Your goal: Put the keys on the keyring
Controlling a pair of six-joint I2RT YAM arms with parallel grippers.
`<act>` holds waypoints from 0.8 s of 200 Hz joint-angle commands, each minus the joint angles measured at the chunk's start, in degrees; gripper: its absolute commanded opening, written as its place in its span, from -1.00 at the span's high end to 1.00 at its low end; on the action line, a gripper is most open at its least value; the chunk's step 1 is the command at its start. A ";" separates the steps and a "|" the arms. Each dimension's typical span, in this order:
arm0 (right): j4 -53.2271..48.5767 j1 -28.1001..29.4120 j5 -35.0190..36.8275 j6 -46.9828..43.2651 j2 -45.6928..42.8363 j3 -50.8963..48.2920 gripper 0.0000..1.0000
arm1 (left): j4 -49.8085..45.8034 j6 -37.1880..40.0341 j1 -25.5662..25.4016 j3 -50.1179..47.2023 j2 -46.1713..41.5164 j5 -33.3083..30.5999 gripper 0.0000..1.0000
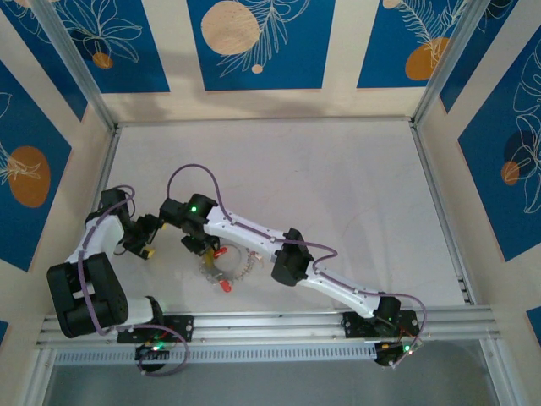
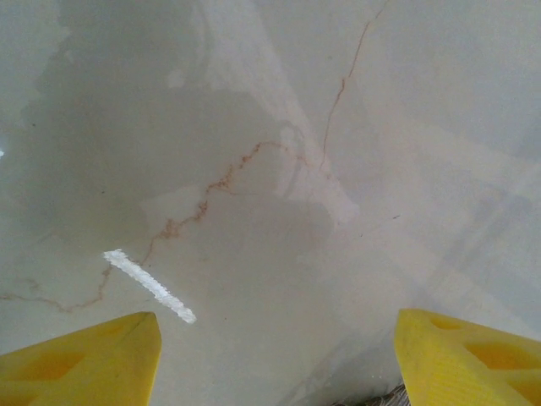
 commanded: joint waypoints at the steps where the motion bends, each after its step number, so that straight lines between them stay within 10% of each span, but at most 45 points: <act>1: -1.82 0.10 -2.28 0.14 1.42 1.39 0.51 | 0.32 0.08 0.70 -0.70 0.57 1.37 -0.45; 160: -1.56 0.67 1.63 0.80 2.99 4.74 0.51 | 1.15 1.95 0.70 -1.13 2.14 2.76 -0.44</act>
